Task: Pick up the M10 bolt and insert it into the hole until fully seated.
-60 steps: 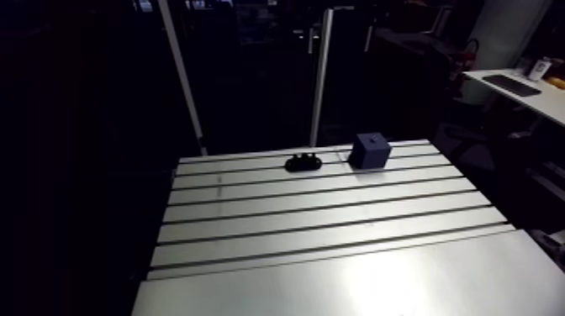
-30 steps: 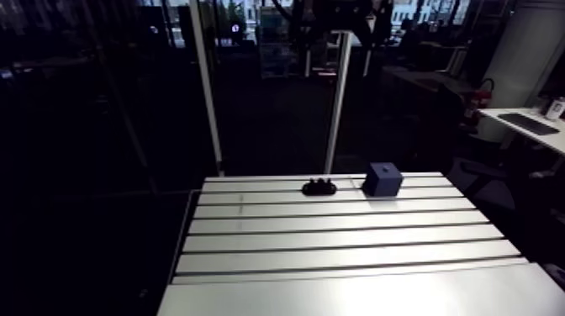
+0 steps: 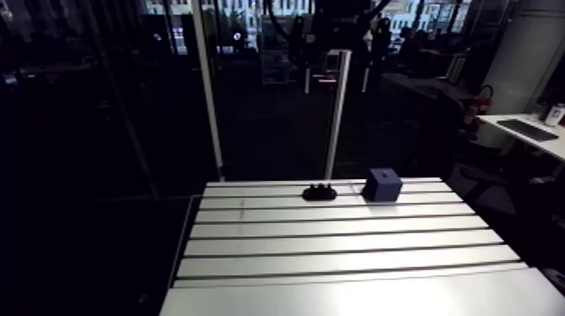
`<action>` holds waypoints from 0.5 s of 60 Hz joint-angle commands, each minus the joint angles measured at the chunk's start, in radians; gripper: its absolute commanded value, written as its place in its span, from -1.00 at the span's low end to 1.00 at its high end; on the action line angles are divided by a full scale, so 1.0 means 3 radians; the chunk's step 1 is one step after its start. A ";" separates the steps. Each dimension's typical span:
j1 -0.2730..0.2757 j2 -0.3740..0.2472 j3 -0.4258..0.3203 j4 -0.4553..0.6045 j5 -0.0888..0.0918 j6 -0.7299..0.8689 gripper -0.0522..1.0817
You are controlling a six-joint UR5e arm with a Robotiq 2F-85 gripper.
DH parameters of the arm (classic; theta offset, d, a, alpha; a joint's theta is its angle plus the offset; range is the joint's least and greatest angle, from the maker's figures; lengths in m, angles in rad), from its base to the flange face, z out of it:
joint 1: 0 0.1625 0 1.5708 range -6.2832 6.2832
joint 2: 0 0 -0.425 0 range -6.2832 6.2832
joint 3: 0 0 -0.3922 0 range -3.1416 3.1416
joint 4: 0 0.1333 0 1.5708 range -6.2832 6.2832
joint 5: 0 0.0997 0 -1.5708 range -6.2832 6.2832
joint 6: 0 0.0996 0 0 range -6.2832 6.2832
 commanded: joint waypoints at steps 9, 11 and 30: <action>0.0009 0.0017 0.0008 -0.0034 0.0001 0.0000 -0.90; 0.0005 0.0017 0.0008 -0.0044 0.0001 0.0000 -0.90; 0.0020 0.0038 0.0008 -0.0081 0.0006 0.0000 -0.90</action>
